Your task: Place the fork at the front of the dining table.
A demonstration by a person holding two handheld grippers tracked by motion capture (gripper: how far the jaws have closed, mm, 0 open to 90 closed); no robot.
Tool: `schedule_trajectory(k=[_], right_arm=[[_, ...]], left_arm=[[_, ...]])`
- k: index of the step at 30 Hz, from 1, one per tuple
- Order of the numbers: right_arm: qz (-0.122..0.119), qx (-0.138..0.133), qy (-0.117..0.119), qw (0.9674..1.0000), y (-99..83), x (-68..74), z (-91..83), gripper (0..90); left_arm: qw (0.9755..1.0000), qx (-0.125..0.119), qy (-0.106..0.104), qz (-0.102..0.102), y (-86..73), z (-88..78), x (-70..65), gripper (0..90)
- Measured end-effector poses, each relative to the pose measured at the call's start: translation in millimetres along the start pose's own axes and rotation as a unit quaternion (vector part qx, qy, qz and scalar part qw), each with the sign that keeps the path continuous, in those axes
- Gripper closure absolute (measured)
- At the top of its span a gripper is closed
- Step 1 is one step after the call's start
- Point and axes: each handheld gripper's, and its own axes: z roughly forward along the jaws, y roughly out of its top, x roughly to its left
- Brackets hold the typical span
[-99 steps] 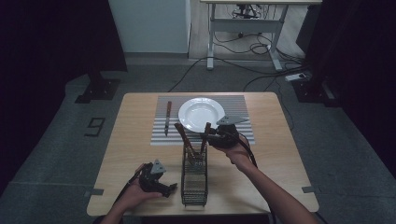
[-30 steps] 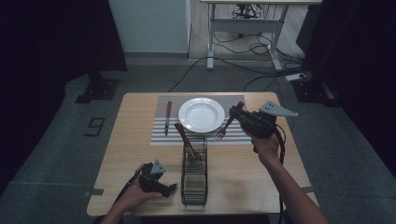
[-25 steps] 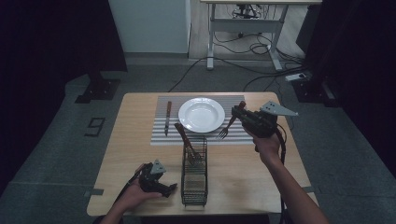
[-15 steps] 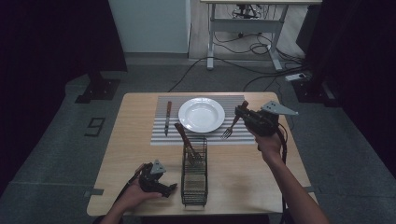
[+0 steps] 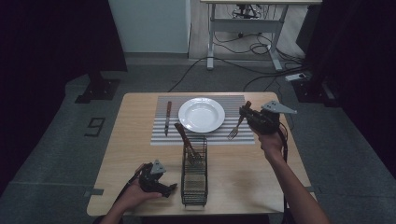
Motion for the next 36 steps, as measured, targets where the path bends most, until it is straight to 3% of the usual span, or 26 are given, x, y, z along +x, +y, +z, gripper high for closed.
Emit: schedule_trajectory(k=[12,26,32,36], right_arm=[[0.0,0.039,-0.031,0.9988,-18.8,-15.8,21.0,80.5],[-0.012,0.054,-0.073,0.9958,-31.0,-31.5,41.3,80.5],[-0.038,0.062,-0.096,0.9927,-37.7,-33.9,53.1,80.6],[-0.038,0.07,-0.098,0.992,-42.5,-34.2,61.4,80.5]], left_arm=[[1.0,0.0,0.0,0.0,0.0,0.0,0.0,0.0],[1.0,0.0,0.0,0.0,0.1,0.2,0.1,0.0],[1.0,0.0,-0.001,0.001,0.5,0.4,0.1,0.0],[1.0,0.0,-0.001,0.001,0.5,0.5,0.1,0.0]])
